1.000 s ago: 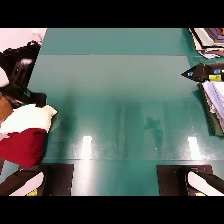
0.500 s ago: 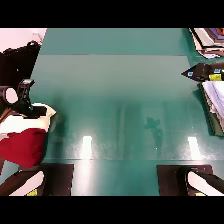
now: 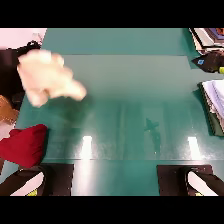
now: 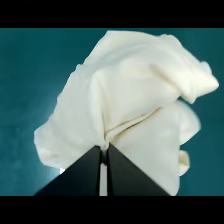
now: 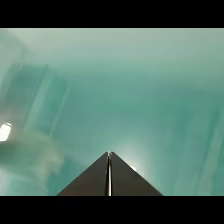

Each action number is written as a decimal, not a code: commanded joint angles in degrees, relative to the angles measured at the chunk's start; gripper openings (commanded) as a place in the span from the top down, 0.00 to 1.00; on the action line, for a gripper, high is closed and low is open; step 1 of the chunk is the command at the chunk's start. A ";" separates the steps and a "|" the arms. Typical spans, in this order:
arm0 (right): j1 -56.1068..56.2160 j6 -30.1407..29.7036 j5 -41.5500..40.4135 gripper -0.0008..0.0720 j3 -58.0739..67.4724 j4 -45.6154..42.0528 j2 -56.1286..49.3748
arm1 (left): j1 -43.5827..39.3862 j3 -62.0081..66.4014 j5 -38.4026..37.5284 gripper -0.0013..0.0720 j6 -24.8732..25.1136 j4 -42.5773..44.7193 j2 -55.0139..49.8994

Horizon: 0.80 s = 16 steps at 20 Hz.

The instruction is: Fold the shirts.

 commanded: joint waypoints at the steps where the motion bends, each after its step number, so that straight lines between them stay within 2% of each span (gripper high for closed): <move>1: 0.04 0.09 -4.22 0.97 0.07 -0.04 2.93 | -8.61 16.06 -1.01 0.95 0.48 -3.61 -0.04; 5: 0.04 0.09 -4.15 0.97 0.04 -0.02 2.89 | -22.23 17.03 -0.07 0.95 -1.42 0.76 -2.78; 9: 0.04 0.09 -3.98 0.97 0.04 -0.04 2.84 | -35.30 16.92 -0.09 0.95 -1.36 1.36 -13.97; 11: 0.04 0.09 -3.67 0.97 0.04 -0.02 2.84 | -39.76 16.81 0.07 0.95 0.96 0.17 -20.81; 12: 0.04 0.09 -3.45 0.97 0.04 -0.04 2.84 | -41.05 16.81 0.07 0.72 2.27 -0.83 -24.00; 13: 0.04 0.09 -3.26 0.97 0.04 -0.02 2.84 | -41.72 16.81 0.20 0.30 2.12 -1.49 -27.19; 14: 0.04 0.09 -2.93 0.97 0.04 -0.04 2.86 | -41.70 16.81 0.13 0.24 2.10 -1.75 -29.59; 16: 0.04 0.09 -1.68 0.97 0.04 -0.07 2.84 | -40.39 16.81 -0.55 0.24 2.27 1.25 -32.39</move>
